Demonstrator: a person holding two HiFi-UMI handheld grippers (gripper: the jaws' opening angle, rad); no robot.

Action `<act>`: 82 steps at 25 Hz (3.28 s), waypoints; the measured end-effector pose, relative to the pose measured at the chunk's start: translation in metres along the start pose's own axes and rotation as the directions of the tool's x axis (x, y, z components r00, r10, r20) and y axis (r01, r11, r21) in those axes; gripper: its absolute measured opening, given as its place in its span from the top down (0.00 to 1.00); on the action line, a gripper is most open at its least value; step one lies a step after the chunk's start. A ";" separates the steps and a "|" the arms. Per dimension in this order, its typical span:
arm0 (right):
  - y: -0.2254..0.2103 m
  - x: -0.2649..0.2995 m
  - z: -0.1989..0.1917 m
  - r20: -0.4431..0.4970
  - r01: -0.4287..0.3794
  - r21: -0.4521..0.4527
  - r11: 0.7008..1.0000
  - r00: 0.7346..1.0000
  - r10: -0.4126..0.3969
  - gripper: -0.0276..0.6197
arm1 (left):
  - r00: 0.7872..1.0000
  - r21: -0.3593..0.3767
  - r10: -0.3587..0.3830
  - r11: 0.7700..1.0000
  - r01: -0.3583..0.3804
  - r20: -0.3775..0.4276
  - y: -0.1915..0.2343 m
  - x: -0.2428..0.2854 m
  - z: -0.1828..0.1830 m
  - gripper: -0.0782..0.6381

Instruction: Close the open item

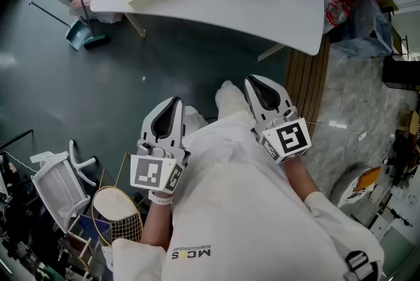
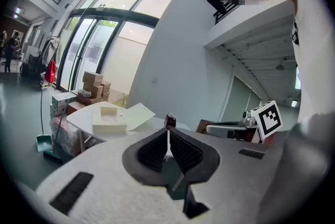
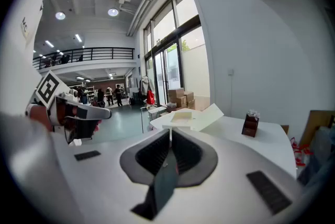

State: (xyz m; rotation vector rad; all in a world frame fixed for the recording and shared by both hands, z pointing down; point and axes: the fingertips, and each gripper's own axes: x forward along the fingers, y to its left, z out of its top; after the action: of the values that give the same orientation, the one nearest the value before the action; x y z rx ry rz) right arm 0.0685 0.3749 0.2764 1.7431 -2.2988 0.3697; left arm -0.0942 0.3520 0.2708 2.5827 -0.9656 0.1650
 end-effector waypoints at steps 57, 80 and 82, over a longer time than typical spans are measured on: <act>-0.015 0.290 0.137 0.088 -0.236 -0.015 0.972 0.968 0.237 0.93 | 0.981 -0.062 0.192 0.980 -0.191 0.013 0.206 0.154 0.115 0.85; -0.096 0.353 0.157 0.086 -0.105 -0.019 0.994 0.991 0.106 0.93 | 0.995 0.022 0.085 0.996 -0.084 -0.055 0.222 0.260 0.146 0.85; -0.110 0.354 0.159 0.092 -0.082 -0.010 0.997 0.992 0.083 0.93 | 0.996 0.025 0.075 0.997 -0.073 -0.058 0.221 0.271 0.149 0.85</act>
State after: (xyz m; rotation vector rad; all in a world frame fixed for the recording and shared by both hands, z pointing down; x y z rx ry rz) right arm 0.0760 -0.0278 0.2509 1.6998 -2.4396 0.3021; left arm -0.0365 -0.0231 0.2653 2.5492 -1.0443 0.2725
